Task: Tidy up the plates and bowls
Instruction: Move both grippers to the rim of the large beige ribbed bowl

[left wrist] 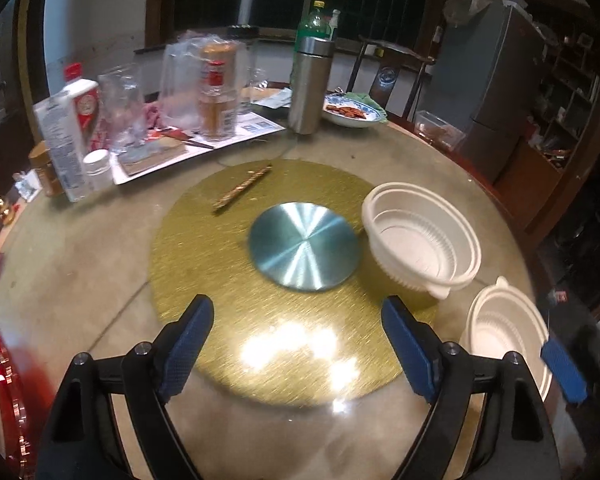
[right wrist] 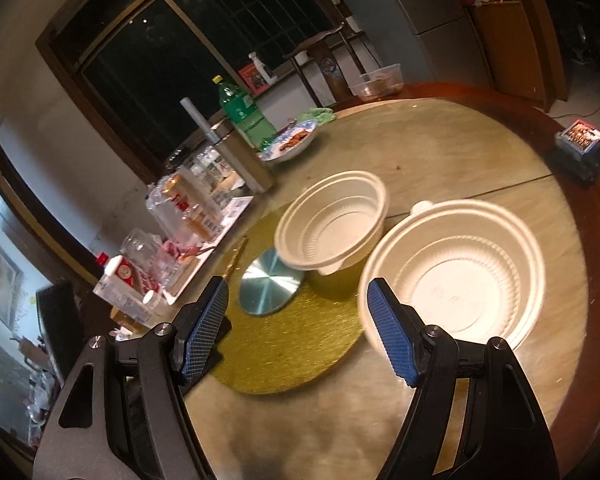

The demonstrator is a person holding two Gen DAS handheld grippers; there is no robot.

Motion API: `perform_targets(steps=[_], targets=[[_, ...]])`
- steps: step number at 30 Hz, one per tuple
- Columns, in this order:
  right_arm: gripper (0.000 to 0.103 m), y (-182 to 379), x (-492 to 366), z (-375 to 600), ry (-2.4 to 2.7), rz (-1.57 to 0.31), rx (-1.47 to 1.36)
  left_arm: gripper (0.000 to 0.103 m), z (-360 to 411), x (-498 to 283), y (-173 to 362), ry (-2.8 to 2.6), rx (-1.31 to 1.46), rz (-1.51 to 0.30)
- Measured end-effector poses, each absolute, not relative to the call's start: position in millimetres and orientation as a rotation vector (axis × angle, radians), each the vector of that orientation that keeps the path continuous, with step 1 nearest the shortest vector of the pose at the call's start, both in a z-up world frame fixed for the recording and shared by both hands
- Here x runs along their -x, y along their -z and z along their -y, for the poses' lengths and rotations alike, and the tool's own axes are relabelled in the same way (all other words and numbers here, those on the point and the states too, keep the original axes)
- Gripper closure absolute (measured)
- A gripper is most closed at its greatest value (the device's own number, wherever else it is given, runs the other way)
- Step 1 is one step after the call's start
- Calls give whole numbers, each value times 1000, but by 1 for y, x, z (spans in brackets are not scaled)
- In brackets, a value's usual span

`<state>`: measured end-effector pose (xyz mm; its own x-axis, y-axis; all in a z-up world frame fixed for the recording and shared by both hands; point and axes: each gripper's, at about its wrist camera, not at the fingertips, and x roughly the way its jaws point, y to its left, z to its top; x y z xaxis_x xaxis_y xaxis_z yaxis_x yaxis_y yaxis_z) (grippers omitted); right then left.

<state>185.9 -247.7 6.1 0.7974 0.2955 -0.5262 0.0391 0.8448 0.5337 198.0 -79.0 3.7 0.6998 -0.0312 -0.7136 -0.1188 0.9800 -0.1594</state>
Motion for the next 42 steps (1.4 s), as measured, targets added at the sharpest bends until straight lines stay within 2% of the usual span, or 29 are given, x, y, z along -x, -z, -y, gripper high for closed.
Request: perform_targets(steps=[10,24,36,41,42], targets=[[30,-12,-244,295,-192,-757,-601,17,106,-257,12,-79,165,-845],[30,16,-321,338,-157,-893,-722,17,133,-291,14,-1,137,-847],[30,35,-368,317,-143,-1023,-636,17,123,-304,27,13,156,-869],[30,43,-375,313,-116,-1065,-612,19,120,-306,30,4,169,-865],[30,44,-376,313,-110,-1067,-608,22,121,-306,30,4,166,-863]])
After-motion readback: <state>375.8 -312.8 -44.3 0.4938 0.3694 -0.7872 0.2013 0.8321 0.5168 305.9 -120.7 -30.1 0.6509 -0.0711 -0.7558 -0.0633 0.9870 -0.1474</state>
